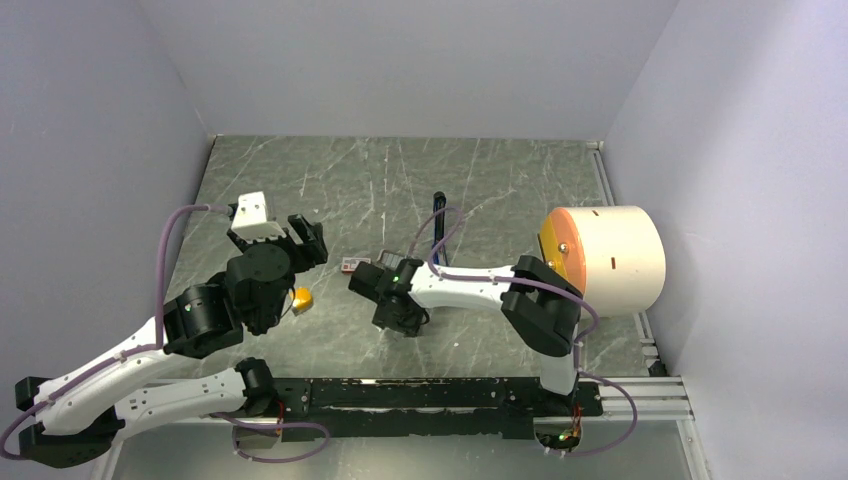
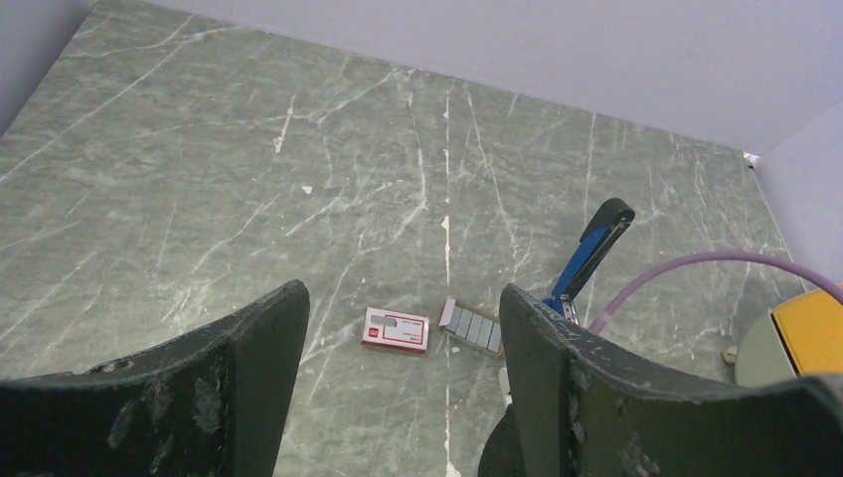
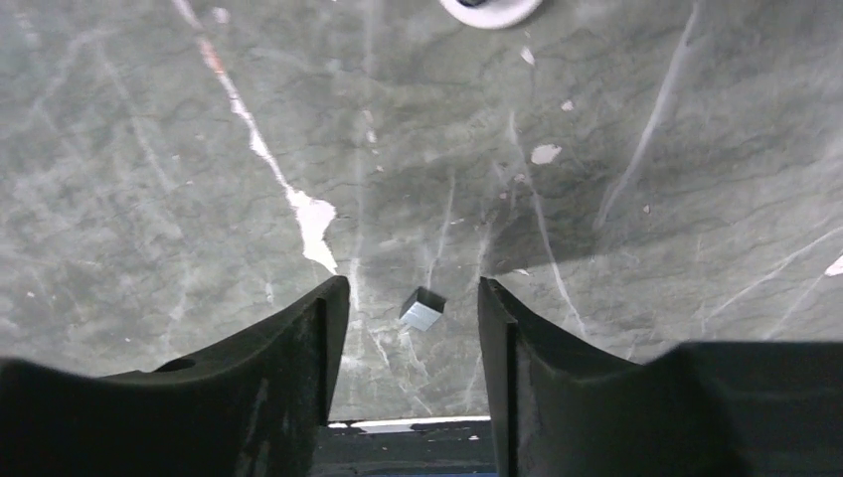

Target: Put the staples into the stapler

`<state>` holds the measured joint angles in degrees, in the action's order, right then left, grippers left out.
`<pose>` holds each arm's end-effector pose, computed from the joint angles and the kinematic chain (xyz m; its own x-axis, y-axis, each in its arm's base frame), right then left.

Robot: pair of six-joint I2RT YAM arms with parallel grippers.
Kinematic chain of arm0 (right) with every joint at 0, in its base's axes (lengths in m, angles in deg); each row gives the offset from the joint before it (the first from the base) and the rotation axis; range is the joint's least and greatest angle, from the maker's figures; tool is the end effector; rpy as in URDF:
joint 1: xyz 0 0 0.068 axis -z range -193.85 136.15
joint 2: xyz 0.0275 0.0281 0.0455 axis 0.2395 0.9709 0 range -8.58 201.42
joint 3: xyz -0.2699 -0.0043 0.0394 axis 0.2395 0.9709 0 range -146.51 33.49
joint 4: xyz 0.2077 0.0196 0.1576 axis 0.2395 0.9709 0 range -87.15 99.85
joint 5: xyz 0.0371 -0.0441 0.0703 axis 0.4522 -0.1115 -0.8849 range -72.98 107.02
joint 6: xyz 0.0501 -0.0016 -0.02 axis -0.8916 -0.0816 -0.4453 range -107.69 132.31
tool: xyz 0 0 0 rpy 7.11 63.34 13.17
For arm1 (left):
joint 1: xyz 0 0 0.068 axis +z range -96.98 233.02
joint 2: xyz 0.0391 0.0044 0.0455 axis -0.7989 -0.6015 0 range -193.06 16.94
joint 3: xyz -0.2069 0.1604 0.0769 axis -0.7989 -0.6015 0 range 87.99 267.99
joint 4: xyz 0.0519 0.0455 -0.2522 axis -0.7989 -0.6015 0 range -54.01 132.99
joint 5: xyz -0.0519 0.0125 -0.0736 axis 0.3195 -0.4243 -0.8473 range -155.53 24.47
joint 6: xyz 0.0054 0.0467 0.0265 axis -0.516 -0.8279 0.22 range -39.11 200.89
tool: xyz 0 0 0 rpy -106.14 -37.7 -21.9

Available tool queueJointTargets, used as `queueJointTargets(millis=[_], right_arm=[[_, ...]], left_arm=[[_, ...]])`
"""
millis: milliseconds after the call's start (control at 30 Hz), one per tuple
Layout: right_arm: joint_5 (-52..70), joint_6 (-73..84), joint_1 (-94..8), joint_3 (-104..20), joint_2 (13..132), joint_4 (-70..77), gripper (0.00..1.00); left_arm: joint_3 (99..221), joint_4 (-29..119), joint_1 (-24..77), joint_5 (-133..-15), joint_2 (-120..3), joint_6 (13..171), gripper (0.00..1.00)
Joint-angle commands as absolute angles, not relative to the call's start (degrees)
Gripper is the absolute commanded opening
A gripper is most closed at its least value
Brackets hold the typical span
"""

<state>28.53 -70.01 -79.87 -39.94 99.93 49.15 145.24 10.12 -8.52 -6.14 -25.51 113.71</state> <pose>0.1509 0.3215 0.1644 -0.9289 0.3012 -0.2154 0.2804 0.9521 0.1221 0.0909 -0.1035 0.3836 -0.1556 -0.2923 -0.9436 -0.0315 0.9562 -0.2910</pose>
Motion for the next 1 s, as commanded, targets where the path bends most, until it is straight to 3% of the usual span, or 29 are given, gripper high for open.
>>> queueJointTargets(millis=[0,133,600,967], right_arm=[[33.15,-65.36,-80.47,-44.44,101.22,54.06,0.57],[30.93,-62.68,-80.65,-45.76,103.37,53.66,0.57],[29.21,-61.43,-81.17,-45.10,104.44,54.97,0.39],[27.55,-58.73,-81.68,-45.20,105.30,55.84,0.42]], left_arm=[[144.77,10.83,-8.50,-4.82,-25.15,114.67,0.75],[144.77,10.51,-8.57,-4.72,-25.33,114.87,0.75],[144.50,9.91,-8.50,-4.19,-25.33,115.55,0.75],[144.46,9.57,-8.50,-4.30,-25.73,115.83,0.75]])
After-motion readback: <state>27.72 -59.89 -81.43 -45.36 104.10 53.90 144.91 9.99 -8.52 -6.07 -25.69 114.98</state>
